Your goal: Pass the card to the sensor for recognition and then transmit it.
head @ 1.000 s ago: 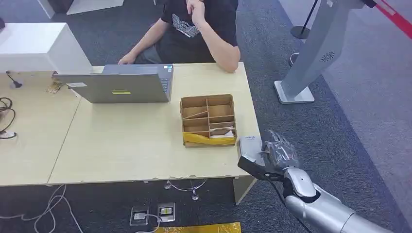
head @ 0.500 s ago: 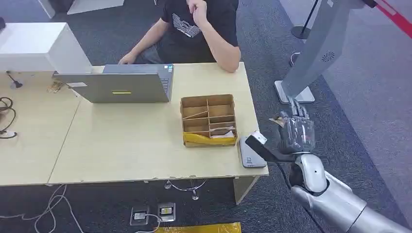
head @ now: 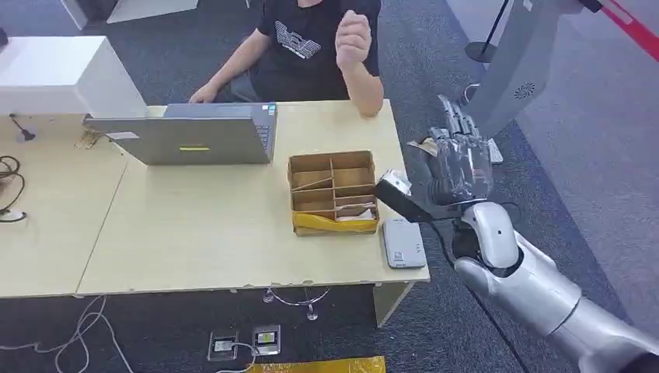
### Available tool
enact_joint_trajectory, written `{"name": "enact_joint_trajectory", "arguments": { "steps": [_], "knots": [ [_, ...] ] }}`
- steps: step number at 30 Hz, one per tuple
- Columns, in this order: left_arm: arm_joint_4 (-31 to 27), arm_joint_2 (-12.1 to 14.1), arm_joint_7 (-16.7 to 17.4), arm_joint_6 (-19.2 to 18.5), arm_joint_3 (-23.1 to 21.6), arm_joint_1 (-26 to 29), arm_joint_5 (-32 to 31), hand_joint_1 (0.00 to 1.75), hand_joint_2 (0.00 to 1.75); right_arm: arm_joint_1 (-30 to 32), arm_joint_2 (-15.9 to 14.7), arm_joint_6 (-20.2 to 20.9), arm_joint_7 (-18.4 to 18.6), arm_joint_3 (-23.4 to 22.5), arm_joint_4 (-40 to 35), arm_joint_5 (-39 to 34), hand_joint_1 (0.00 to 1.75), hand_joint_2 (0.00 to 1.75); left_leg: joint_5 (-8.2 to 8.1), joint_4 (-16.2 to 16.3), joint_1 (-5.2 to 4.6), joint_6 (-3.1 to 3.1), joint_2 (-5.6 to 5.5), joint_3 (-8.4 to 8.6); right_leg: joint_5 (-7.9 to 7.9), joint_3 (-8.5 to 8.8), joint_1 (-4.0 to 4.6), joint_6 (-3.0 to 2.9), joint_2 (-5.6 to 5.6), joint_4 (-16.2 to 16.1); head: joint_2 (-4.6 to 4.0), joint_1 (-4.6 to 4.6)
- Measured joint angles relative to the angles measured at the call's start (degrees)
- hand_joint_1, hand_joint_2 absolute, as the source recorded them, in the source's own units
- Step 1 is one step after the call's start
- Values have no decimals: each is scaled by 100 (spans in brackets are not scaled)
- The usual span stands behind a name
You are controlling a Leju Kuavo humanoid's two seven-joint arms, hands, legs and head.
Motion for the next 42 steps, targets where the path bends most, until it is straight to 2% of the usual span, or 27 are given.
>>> {"name": "enact_joint_trajectory", "arguments": {
  "steps": [4, 10, 24, 25, 26, 27, 37, 42],
  "knots": [
    [0, -22, 0, -22, 0, -26, 0, 0, 0, -88, 291, 9, -7, 98, 201, -59, 175, 175, 1, 0, 0, 0, -8, -2, 0, 0, 0, 0, -4, -1, 0, 2],
    [0, -33, 105, -77, 0, -35, 0, 0, 0, -183, 534, 37, 57, 138, 551, -125, 175, 175, 1, 1, -1, 0, -6, -3, 0, -2, 0, 0, -3, -2, 0, 2],
    [-2, -92, 168, -72, -2, -32, 0, 0, 0, -189, 587, 140, 262, 134, 774, -7, 175, 175, 0, 1, -1, 0, -5, -3, 0, -4, 0, 0, -2, -2, 0, 2],
    [-2, -118, 168, -48, -4, -31, 0, 0, 0, -173, 589, 225, 327, 134, 820, 50, 162, 175, 0, 1, -1, 0, -4, -1, 0, -4, 0, 0, -1, -2, 0, 2],
    [-2, -120, 168, -31, -4, -31, 0, 0, 0, -156, 589, 227, 362, 131, 848, 89, 24, 175, 0, 1, -1, 0, -4, -2, 0, -4, 0, 0, -1, -3, 0, 2],
    [-2, -122, 166, -31, -2, -31, 0, 0, 0, -155, 589, 234, 373, 131, 859, 98, 0, 175, 0, 1, -1, 0, -4, -2, 0, -4, 0, 0, -1, -3, 0, 0],
    [-2, -123, 160, -41, -4, -33, 0, 0, 0, -73, 589, 522, 507, 129, 953, 254, 0, 175, 0, 1, -1, 0, -3, -2, 0, -5, 0, 0, 0, -3, 0, 2],
    [-2, -122, 162, -61, -2, -23, 0, 0, 0, -40, 578, 874, 439, 131, 918, 201, 0, 175, 0, 1, -1, 0, -3, -1, 0, -4, 0, 0, 0, -3, 0, 2]
  ]
}}
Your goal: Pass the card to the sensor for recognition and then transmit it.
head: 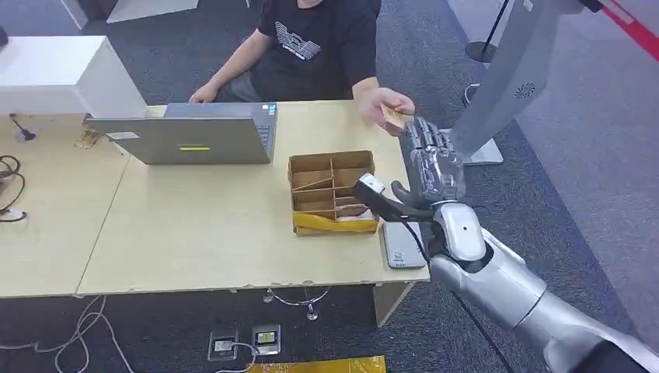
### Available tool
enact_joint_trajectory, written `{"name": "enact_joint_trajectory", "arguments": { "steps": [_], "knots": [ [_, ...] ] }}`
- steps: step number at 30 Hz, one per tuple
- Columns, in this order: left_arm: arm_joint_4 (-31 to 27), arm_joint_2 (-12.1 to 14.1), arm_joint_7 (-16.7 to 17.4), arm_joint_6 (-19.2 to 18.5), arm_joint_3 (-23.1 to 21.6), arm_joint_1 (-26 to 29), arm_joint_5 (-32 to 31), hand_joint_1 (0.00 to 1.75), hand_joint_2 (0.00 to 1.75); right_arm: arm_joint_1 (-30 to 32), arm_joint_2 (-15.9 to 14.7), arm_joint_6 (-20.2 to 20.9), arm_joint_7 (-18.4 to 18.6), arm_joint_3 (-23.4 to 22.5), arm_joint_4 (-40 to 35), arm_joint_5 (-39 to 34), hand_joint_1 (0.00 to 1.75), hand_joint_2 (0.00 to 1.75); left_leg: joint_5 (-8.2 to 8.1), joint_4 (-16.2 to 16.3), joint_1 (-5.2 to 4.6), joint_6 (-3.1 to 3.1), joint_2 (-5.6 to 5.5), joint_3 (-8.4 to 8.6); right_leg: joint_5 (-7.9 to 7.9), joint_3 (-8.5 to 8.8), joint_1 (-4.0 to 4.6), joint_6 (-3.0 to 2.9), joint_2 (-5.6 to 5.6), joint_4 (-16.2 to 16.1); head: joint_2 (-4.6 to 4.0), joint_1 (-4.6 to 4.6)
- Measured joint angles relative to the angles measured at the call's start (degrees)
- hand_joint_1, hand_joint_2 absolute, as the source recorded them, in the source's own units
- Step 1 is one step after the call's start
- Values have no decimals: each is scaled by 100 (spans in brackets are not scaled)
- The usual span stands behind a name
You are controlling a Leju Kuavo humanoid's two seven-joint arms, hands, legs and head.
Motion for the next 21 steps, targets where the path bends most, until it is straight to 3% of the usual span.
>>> {"name": "enact_joint_trajectory", "arguments": {
  "steps": [12, 17, 21],
  "knots": [
    [0, 9, -9, -26, 0, 30, 0, 0, 0, 106, -112, 1262, 116, 151, -752, -437, 0, 175, 0, 0, 0, 0, 4, 1, 0, -1, 0, 0, 1, 0, 0, -2],
    [0, 9, -61, -26, 0, 19, 11, 0, 0, 122, -103, 1456, 83, 280, -890, -577, 0, 175, 0, -1, 0, 0, 3, 0, 0, 0, 0, 0, 0, 0, 0, 0],
    [-2, 9, -79, 48, 7, 15, 17, 0, 0, 124, -18, 1384, 72, 422, -861, -730, 0, 175, 0, -1, 0, 0, 4, -1, 0, -1, 0, 0, 0, 0, 0, 0]
  ]
}}
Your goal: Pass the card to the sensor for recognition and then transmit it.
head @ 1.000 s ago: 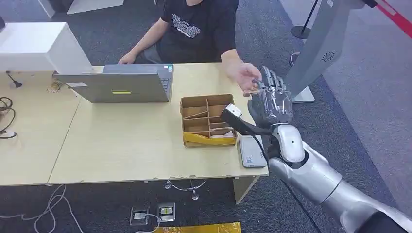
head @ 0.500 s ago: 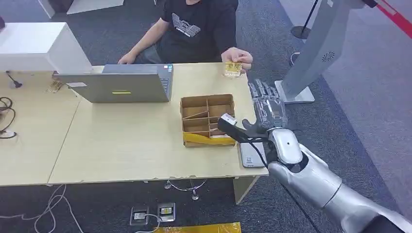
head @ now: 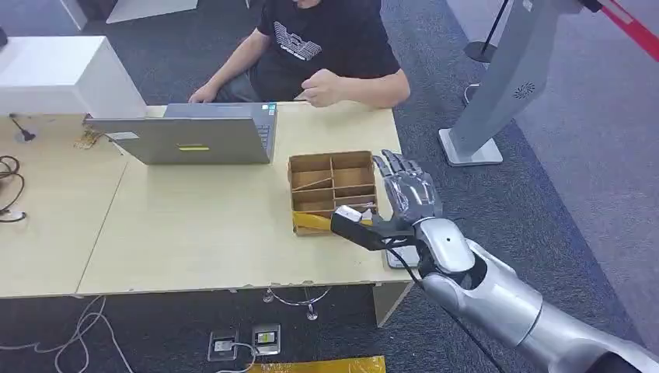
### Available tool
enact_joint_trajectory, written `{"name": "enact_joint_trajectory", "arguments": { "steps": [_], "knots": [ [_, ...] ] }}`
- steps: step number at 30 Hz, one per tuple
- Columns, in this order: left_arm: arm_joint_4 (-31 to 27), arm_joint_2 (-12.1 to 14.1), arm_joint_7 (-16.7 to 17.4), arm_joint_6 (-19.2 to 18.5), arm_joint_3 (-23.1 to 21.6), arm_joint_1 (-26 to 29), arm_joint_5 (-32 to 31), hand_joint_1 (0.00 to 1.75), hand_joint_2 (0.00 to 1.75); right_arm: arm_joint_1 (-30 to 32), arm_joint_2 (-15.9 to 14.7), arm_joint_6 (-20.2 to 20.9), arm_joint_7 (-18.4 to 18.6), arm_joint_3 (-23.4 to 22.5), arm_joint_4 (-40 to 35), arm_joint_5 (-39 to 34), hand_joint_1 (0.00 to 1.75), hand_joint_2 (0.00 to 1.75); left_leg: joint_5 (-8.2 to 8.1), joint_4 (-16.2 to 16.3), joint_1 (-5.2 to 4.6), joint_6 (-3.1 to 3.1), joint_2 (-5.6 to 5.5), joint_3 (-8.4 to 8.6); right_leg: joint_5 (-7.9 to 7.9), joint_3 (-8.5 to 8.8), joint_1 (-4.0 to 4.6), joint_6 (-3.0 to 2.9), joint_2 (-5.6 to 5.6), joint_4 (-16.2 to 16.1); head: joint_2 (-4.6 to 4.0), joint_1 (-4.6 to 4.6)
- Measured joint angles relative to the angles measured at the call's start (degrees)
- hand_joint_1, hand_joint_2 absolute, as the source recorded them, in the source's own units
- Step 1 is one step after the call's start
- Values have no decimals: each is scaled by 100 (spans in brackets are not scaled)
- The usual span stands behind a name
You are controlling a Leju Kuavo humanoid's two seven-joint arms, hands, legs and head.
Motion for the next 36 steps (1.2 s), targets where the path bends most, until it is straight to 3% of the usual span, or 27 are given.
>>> {"name": "enact_joint_trajectory", "arguments": {
  "steps": [27, 36],
  "knots": [
    [-7, 90, 334, -66, -4, -87, -17, 0, 0, 12, 538, -894, -330, 380, 1429, -306, 0, 175, 0, 0, 0, 0, -3, -4, 0, -1, 0, 0, 0, 0, 0, -2],
    [-13, 111, 361, -85, -4, -87, -17, 0, 0, -30, 630, -933, -398, 387, 1631, -368, 0, 175, 1, 0, 0, 0, -3, -3, 0, -1, 0, 0, 0, 0, 0, -2]
  ]
}}
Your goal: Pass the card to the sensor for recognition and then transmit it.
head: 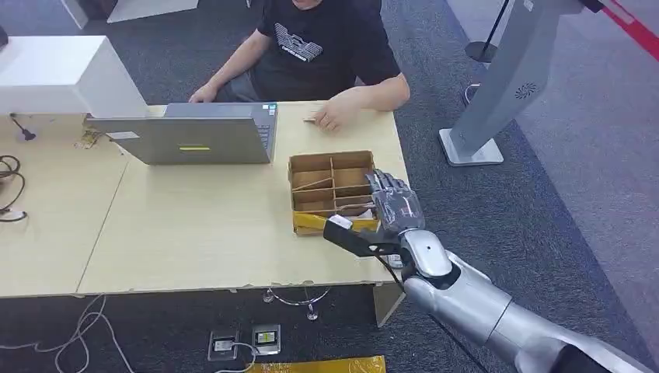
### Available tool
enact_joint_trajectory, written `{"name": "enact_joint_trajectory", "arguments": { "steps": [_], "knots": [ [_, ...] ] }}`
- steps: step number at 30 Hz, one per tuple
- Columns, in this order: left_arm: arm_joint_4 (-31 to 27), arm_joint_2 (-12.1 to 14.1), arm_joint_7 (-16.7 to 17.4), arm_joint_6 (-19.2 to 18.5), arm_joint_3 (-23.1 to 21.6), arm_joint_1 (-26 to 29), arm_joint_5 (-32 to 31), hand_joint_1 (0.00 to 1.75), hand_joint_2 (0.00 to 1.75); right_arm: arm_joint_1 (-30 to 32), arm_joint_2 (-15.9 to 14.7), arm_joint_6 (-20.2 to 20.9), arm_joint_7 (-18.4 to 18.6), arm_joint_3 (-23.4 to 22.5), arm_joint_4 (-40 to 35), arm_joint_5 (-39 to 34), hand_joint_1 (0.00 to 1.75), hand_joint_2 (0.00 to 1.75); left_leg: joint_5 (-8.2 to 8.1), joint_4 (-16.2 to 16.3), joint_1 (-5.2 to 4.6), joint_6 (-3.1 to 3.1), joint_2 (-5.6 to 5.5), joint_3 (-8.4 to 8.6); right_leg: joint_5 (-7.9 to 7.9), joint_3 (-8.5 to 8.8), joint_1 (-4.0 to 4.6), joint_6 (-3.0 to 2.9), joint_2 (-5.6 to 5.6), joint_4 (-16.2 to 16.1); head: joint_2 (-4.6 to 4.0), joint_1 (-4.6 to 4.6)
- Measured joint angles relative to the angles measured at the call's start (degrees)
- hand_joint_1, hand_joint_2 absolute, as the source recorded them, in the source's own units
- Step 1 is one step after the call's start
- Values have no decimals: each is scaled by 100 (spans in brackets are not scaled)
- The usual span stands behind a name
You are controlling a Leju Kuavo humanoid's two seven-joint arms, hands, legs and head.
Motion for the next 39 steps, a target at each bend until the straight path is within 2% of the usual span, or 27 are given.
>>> {"name": "enact_joint_trajectory", "arguments": {
  "steps": [23, 33, 34, 35, 36, 39],
  "knots": [
    [0, -2, 57, -44, 0, -38, 0, 0, 0, -135, 529, -52, -422, 81, 708, -151, 0, 175, 0, 0, 0, -1, 1, 1, 0, 0, 0, 0, 1, 0, 0, 2],
    [0, -2, 59, -48, 0, -35, 0, 0, 0, -139, 592, -63, -457, 111, 953, -85, 0, 175, 0, 0, 0, -1, 1, 0, 0, 0, 0, 0, 0, 0, 0, 2],
    [0, -2, 59, -50, 0, -35, 0, 0, 0, -140, 603, -72, -465, 114, 984, -72, 51, 175, 0, 0, 0, -1, 1, 0, 0, 0, 0, 0, 0, 0, 0, 2],
    [0, 0, 59, -50, 0, -35, 0, 0, 0, -139, 619, -92, -472, 114, 1006, -39, 51, 175, 0, 0, 0, -1, 2, 1, 0, 0, 0, 0, 0, 0, 0, 2],
    [0, 0, 57, -50, 0, -34, 0, 0, 0, -139, 627, -127, -498, 116, 1029, 9, 175, 175, 0, 0, 0, -1, 1, 1, 0, 0, 0, 0, 0, 0, 0, 2],
    [0, -2, 57, -48, 0, -29, 0, 0, 0, -140, 640, -236, -560, 114, 1065, 81, 175, 175, 1, 0, 0, -1, 1, 1, 0, 1, 0, 0, 0, 0, 0, 2]
  ]
}}
